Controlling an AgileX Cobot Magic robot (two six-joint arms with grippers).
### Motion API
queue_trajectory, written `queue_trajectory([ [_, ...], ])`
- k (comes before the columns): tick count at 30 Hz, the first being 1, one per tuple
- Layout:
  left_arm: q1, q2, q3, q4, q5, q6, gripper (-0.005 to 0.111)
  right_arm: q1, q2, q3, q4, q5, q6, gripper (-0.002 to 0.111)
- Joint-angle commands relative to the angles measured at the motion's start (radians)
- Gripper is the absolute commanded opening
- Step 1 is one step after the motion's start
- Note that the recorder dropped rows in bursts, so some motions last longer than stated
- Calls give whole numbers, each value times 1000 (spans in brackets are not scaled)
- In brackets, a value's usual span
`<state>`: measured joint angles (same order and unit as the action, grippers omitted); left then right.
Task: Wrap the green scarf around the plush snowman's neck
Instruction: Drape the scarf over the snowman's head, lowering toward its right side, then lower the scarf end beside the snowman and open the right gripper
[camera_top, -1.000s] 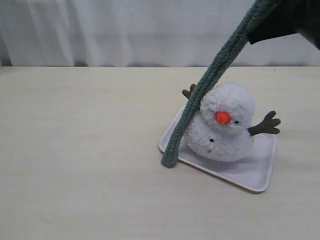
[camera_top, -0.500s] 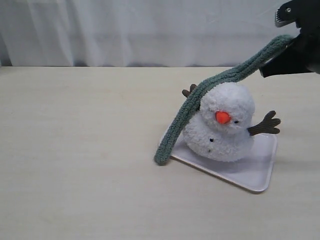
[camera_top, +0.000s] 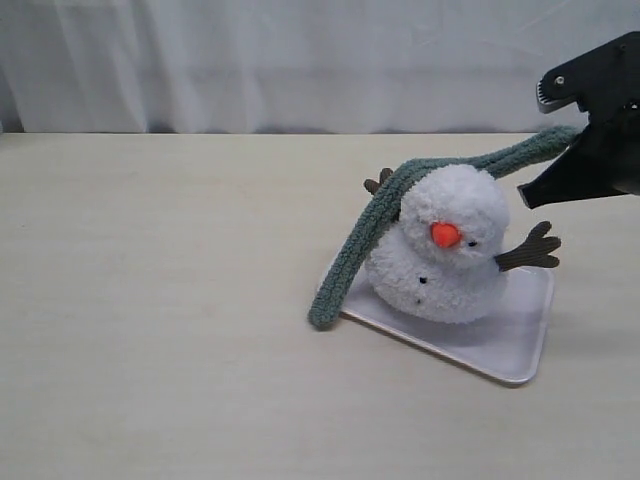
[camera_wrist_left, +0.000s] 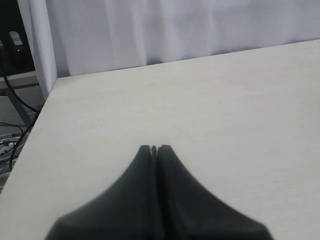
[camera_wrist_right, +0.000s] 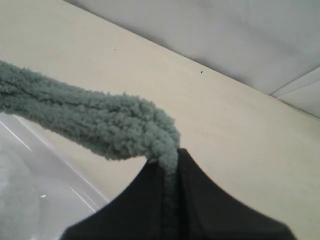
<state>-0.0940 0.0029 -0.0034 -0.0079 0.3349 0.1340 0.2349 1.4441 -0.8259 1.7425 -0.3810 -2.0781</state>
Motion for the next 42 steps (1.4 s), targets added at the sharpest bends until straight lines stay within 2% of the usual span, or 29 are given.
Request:
queue_trajectory([
  [1,1,-3,3,-4,-13,-4,0,0,-16,36,2,-60,-7,4],
  [12,1,-3,3,-4,-13,-4,0,0,-174,168,2,-20,80,4],
  [25,1,-3,3,-4,-11,-4,0,0,-179,333,2,374,230,4],
  [35,1,-3,3,-4,-11,-4,0,0,-179,390,2,522,262,4],
  [42,1,-3,3,-4,-11,-4,0,0,-167,409,2,538,262,4],
])
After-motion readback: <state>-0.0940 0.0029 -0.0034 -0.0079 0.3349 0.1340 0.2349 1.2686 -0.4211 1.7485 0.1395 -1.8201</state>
